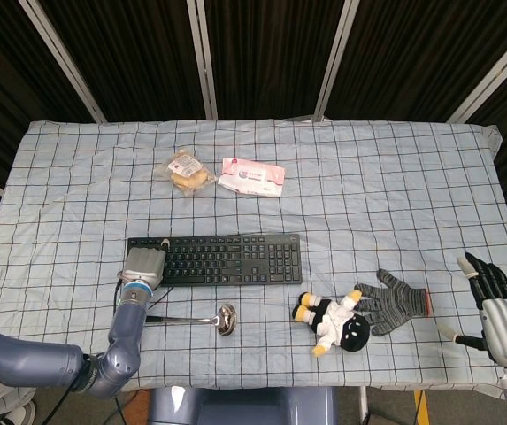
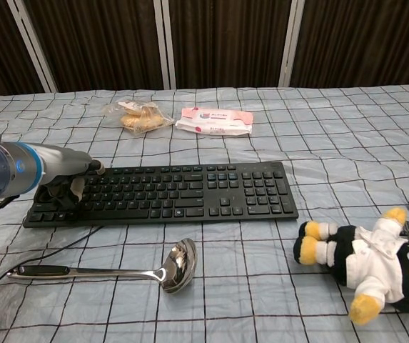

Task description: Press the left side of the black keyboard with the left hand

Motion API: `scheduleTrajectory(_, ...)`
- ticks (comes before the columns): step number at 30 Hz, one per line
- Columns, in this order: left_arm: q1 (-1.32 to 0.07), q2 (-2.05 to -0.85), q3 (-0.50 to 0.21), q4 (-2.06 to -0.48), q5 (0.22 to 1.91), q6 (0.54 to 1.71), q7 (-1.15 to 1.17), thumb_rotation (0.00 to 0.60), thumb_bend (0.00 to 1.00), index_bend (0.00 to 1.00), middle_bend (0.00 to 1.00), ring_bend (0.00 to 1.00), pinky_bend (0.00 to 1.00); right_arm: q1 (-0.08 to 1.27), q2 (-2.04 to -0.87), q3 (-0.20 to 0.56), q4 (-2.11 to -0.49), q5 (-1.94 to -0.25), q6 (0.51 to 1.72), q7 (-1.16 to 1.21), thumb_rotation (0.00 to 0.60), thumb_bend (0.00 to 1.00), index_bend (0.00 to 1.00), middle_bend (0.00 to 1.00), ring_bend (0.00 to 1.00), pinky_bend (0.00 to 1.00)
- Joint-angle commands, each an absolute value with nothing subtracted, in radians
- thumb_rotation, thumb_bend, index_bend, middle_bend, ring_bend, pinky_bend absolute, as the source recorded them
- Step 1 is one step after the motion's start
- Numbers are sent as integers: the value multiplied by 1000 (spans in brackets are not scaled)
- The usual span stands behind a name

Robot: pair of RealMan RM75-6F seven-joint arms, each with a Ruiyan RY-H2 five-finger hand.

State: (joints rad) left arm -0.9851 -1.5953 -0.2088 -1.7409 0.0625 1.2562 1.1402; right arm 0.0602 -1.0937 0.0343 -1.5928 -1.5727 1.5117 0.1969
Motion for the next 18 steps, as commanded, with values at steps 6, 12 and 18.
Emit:
scheduleTrajectory(6, -996, -1600, -206, -1737, 47, 1261, 1147, 600, 1000, 0, 795, 737, 555, 60, -1094, 34, -1593, -1574, 1514, 198, 600, 52, 0, 0, 0, 0)
scheduleTrajectory(12, -998, -1597, -203, -1733, 33, 1262, 1146, 600, 1000, 0, 795, 738, 555, 60, -1094, 34, -1592, -1574, 1514, 199, 600, 52, 0, 0, 0, 0)
scheduleTrajectory(18, -996, -1591, -199, -1732, 28, 1255, 1141, 600, 1000, 0, 795, 738, 555, 59, -1094, 34, -1593, -1575, 1515, 197, 600, 52, 0, 0, 0, 0)
